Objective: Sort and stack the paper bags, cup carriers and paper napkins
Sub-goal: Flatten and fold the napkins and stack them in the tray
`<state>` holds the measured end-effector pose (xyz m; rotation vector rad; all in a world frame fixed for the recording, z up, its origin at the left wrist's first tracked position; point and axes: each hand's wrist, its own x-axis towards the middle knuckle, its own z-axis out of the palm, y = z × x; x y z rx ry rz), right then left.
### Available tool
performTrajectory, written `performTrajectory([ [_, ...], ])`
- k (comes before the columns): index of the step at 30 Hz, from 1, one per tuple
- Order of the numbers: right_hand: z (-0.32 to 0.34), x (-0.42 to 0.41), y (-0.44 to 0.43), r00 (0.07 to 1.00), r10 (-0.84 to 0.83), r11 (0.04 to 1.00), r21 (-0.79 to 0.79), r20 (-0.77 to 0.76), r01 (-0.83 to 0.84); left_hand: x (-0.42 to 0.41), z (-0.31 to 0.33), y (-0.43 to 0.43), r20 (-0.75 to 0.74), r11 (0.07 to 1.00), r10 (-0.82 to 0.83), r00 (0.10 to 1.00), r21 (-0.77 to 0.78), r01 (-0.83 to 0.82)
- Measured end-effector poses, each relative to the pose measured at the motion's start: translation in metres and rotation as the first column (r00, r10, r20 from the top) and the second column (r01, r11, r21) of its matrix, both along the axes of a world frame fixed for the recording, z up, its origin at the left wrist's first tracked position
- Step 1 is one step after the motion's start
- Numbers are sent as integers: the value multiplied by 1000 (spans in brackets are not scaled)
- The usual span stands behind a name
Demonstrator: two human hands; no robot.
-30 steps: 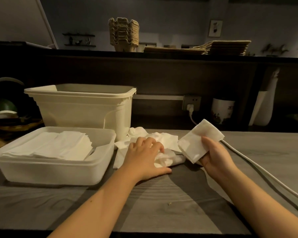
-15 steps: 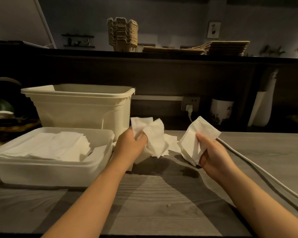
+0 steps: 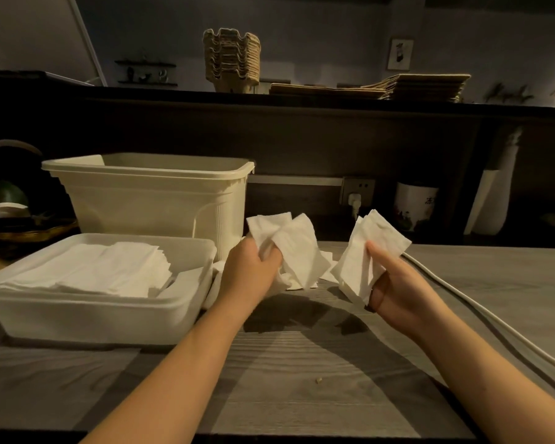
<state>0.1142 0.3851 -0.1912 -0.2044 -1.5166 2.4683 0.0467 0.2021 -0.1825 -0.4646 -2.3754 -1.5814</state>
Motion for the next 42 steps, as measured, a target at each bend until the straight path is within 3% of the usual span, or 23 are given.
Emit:
performTrajectory([
  [3,3,4,-1,998,33,999,13,-44,-32,6,-2,0,-179,963,-56,982,-269,6],
  [9,8,11,-8,974,195,967,188,-113,-171,12,-5,3,-221,911,-155,963,-408,53],
  [15,-1,8,-16,990,142,826,549,17,-128,12,-4,3,-327,884,-167,930,-468,-5],
  [22,0,7,-17,995,86,770,632,43,-93,11,-7,4,-436,902,-183,881,-430,-26],
  [28,1,10,-22,991,117,730,672,59,-126,9,-9,5,-436,896,-202,877,-443,-14],
  [34,3,11,-18,999,21,819,574,-32,1,2,-11,4,-442,859,-70,894,-483,-172],
  [38,8,11,-11,993,26,964,267,-113,5,0,-11,2,-345,898,41,938,-399,-186],
  [40,10,11,-7,988,69,994,89,-136,-58,1,-10,5,-204,965,22,979,-252,-75],
  [42,9,10,-5,984,121,993,2,-130,-122,4,-6,8,1,993,-78,997,85,78],
])
